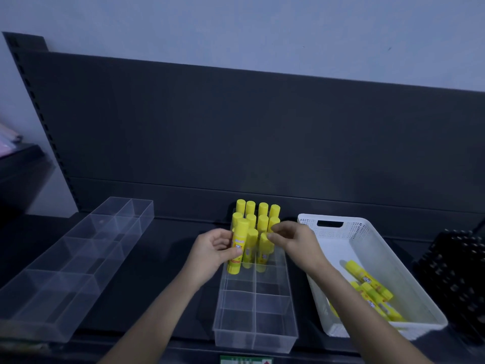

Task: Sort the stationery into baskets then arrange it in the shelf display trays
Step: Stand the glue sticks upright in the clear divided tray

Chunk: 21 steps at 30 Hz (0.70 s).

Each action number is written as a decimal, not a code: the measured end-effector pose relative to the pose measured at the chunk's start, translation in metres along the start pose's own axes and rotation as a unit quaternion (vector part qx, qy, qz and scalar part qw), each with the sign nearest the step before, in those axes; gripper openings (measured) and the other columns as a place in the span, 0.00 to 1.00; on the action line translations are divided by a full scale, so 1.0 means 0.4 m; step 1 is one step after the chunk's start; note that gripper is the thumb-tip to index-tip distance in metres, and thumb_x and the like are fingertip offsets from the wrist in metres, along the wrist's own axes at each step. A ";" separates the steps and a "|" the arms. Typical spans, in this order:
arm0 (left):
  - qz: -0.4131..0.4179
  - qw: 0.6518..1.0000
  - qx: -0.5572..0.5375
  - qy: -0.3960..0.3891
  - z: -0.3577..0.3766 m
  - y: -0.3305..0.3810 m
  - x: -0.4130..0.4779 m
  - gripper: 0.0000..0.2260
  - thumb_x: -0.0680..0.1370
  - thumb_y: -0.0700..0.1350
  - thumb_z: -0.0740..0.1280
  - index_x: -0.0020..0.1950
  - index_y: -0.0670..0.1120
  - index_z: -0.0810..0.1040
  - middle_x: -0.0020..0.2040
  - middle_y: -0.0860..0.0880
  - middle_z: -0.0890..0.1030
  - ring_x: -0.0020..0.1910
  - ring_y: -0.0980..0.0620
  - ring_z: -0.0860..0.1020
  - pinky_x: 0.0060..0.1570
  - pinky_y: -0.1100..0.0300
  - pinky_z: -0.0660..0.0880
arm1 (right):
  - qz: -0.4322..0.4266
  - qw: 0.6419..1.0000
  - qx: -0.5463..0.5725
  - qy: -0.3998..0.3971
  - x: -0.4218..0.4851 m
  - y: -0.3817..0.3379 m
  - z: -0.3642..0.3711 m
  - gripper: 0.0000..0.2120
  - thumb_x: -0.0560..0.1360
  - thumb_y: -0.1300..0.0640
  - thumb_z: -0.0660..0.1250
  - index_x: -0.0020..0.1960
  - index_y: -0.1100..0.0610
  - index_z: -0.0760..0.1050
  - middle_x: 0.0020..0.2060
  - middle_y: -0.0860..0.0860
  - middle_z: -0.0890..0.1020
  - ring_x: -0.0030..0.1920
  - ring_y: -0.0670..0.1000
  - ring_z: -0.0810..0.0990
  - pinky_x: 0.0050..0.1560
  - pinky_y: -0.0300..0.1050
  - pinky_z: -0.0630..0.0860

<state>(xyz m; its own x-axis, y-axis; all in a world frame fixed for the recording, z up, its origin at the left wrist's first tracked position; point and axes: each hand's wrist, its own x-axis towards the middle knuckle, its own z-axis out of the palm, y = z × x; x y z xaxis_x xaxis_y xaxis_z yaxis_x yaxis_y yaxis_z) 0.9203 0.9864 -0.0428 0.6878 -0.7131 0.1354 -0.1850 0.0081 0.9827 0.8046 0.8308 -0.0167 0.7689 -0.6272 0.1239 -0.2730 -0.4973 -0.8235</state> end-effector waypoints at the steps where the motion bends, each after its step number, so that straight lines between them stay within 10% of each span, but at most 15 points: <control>1: 0.005 1.000 0.002 -0.006 0.013 0.003 0.002 0.12 0.69 0.33 0.73 0.42 0.50 0.79 0.38 0.54 0.82 0.39 0.63 0.80 0.44 0.73 0.74 | -0.014 0.999 0.038 -0.010 -0.012 -0.015 -0.006 0.03 0.72 0.59 0.70 0.45 0.57 0.80 0.42 0.53 0.82 0.43 0.49 0.78 0.47 0.42 0.73; 7: 0.014 0.999 0.020 -0.046 0.088 0.011 0.009 0.14 0.68 0.33 0.74 0.43 0.52 0.79 0.38 0.54 0.83 0.41 0.59 0.81 0.45 0.68 0.76 | -0.037 0.995 0.065 -0.064 -0.039 -0.036 -0.005 0.10 0.65 0.47 0.70 0.39 0.53 0.79 0.39 0.60 0.82 0.40 0.50 0.77 0.46 0.52 0.75; 14: 0.015 0.953 0.291 -0.083 0.064 -0.029 0.016 0.11 0.78 0.41 0.64 0.59 0.43 0.80 0.56 0.51 0.81 0.55 0.56 0.77 0.57 0.65 0.72 | -0.015 0.999 -0.010 0.042 0.000 0.017 -0.069 0.11 0.72 0.61 0.68 0.35 0.51 0.72 0.28 0.44 0.72 0.30 0.42 0.70 0.31 0.29 0.66; 21: 0.004 0.942 0.326 -0.075 0.080 -0.048 0.021 0.08 0.77 0.40 0.66 0.48 0.38 0.83 0.43 0.49 0.78 0.49 0.46 0.79 0.52 0.56 0.75 | -0.009 0.990 -0.140 -0.011 0.021 0.066 0.000 0.13 0.74 0.61 0.67 0.58 0.60 0.75 0.44 0.53 0.78 0.44 0.49 0.73 0.42 0.37 0.65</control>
<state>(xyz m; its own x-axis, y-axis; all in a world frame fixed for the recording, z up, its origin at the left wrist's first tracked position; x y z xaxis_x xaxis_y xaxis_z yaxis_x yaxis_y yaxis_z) 0.9071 0.9581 -0.0645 0.5871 -0.8060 0.0752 -0.6156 -0.3842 0.6881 0.8038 0.8126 -0.0374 0.7871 -0.6045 0.1228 -0.4058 -0.6574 -0.6350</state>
